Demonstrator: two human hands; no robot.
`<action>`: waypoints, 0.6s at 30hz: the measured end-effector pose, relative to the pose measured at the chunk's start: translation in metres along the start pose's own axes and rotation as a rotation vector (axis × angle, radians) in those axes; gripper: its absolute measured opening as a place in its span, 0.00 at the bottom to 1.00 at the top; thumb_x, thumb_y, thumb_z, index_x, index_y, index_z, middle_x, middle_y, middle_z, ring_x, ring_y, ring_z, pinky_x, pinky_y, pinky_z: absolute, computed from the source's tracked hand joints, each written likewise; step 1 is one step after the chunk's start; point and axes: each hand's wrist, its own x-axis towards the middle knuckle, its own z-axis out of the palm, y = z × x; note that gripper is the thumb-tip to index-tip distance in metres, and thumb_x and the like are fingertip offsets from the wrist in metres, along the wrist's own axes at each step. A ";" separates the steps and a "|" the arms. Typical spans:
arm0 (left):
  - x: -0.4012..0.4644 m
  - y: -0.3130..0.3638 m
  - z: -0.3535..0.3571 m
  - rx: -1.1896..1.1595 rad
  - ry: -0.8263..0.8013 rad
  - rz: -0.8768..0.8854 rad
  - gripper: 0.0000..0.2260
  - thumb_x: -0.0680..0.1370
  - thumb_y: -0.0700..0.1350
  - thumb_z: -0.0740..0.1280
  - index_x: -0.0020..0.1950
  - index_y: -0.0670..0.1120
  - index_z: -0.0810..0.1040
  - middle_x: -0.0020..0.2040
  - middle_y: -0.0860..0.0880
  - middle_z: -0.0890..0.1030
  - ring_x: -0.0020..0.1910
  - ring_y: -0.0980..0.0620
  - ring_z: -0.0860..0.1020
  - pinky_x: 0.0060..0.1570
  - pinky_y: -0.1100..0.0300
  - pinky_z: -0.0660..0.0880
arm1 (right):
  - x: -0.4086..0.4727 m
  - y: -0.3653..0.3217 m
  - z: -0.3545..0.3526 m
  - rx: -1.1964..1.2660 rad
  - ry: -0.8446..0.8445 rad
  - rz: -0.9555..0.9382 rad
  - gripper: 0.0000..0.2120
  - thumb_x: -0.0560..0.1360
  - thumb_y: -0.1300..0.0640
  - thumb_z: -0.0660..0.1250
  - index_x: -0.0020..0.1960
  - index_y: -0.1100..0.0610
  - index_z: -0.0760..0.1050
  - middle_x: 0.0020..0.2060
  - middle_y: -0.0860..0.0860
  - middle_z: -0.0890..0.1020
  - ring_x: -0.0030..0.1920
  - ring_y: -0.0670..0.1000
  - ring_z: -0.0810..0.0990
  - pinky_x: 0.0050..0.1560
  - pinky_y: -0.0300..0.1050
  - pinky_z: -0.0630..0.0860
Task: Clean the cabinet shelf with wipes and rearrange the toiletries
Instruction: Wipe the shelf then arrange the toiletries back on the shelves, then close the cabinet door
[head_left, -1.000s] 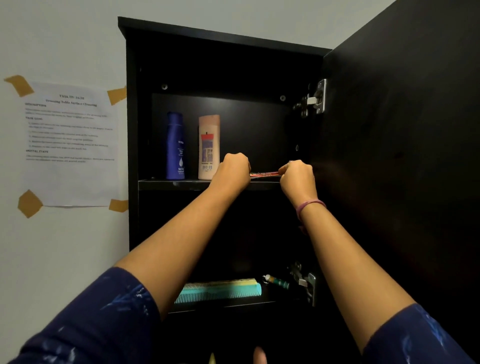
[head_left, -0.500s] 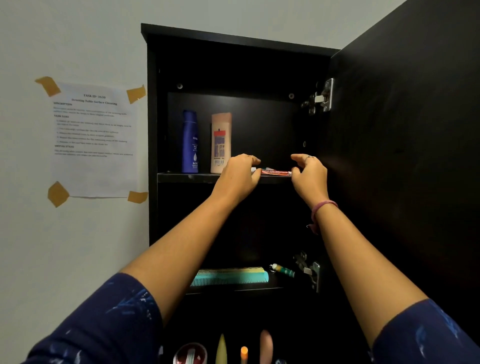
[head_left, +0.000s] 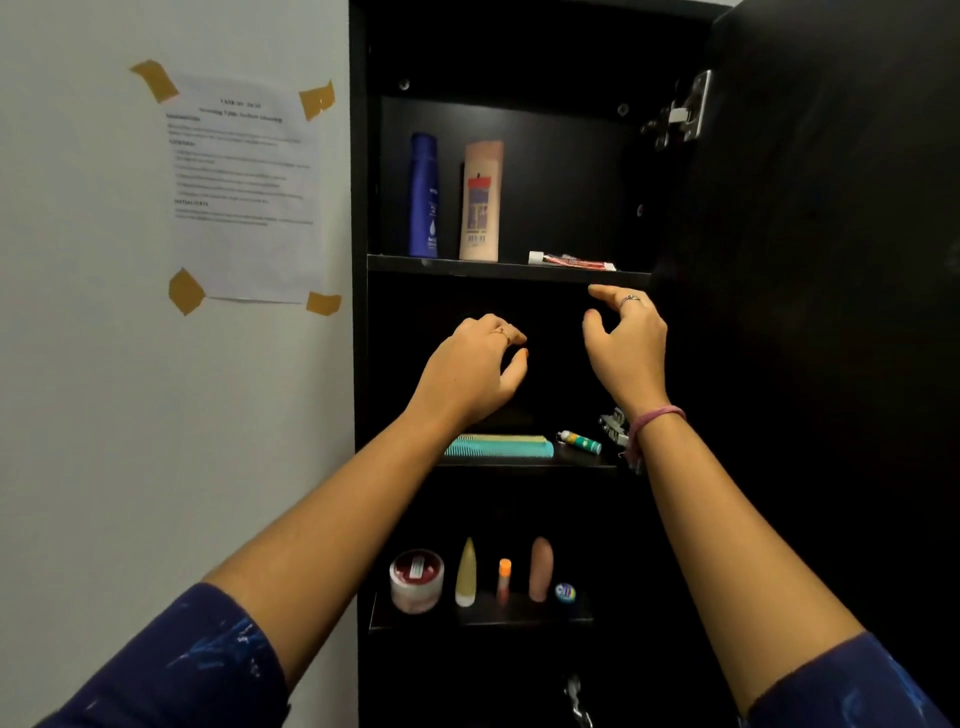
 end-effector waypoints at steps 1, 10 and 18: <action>-0.009 -0.002 -0.001 -0.003 -0.014 -0.003 0.15 0.79 0.49 0.60 0.62 0.46 0.76 0.60 0.50 0.77 0.59 0.51 0.74 0.56 0.59 0.72 | -0.007 -0.002 0.001 -0.008 -0.011 -0.001 0.14 0.76 0.61 0.63 0.60 0.56 0.77 0.59 0.51 0.77 0.61 0.46 0.74 0.60 0.33 0.67; -0.072 -0.038 -0.026 0.007 -0.007 -0.061 0.14 0.78 0.47 0.62 0.60 0.44 0.78 0.59 0.48 0.78 0.59 0.50 0.75 0.56 0.55 0.75 | -0.067 -0.035 0.026 -0.045 -0.087 -0.012 0.13 0.76 0.60 0.63 0.60 0.56 0.76 0.59 0.51 0.76 0.61 0.46 0.74 0.57 0.31 0.64; -0.121 -0.085 -0.071 -0.008 -0.036 -0.053 0.14 0.77 0.47 0.63 0.59 0.43 0.78 0.59 0.46 0.78 0.58 0.50 0.75 0.51 0.62 0.72 | -0.119 -0.078 0.050 -0.113 -0.045 0.023 0.14 0.76 0.59 0.62 0.62 0.56 0.74 0.60 0.51 0.75 0.62 0.47 0.73 0.56 0.30 0.63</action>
